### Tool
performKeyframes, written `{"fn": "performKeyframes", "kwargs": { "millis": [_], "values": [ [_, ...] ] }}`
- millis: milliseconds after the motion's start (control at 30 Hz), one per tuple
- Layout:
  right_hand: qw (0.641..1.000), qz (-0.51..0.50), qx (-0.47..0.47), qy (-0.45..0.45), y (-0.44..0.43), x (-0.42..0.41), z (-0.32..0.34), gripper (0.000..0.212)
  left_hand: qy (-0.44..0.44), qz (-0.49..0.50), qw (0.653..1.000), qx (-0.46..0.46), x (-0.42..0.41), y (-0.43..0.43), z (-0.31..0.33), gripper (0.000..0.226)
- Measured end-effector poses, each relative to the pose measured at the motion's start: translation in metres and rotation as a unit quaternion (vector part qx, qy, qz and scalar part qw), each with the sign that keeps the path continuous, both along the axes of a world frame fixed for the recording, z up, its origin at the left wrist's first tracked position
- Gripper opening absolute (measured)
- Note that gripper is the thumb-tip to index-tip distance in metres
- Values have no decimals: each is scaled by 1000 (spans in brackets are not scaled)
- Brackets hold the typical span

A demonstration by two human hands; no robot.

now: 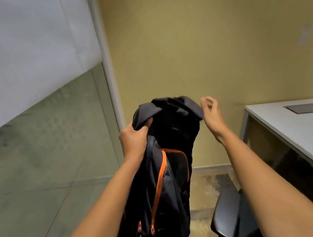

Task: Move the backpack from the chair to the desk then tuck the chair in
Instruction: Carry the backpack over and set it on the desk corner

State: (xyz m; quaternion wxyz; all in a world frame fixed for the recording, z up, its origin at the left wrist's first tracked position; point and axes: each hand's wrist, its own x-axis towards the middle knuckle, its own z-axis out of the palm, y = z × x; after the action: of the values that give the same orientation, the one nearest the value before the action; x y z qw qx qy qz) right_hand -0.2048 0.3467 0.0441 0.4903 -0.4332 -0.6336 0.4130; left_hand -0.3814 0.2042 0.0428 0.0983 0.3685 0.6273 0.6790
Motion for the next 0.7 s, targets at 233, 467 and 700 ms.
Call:
{"fn": "performKeyframes", "kwargs": {
  "millis": [233, 467, 700],
  "values": [
    [985, 113, -128, -29, 44, -26, -85, 87, -14, -51, 997, 53, -29, 72, 43, 22],
    [995, -57, -57, 51, 114, -62, -83, 52, 5, -51, 997, 49, -75, 167, 49, 23],
    [979, -203, 9, 28, 169, -87, -70, 44, 16, -67, 998, 5, -126, 255, 34, 23]
  ]
}}
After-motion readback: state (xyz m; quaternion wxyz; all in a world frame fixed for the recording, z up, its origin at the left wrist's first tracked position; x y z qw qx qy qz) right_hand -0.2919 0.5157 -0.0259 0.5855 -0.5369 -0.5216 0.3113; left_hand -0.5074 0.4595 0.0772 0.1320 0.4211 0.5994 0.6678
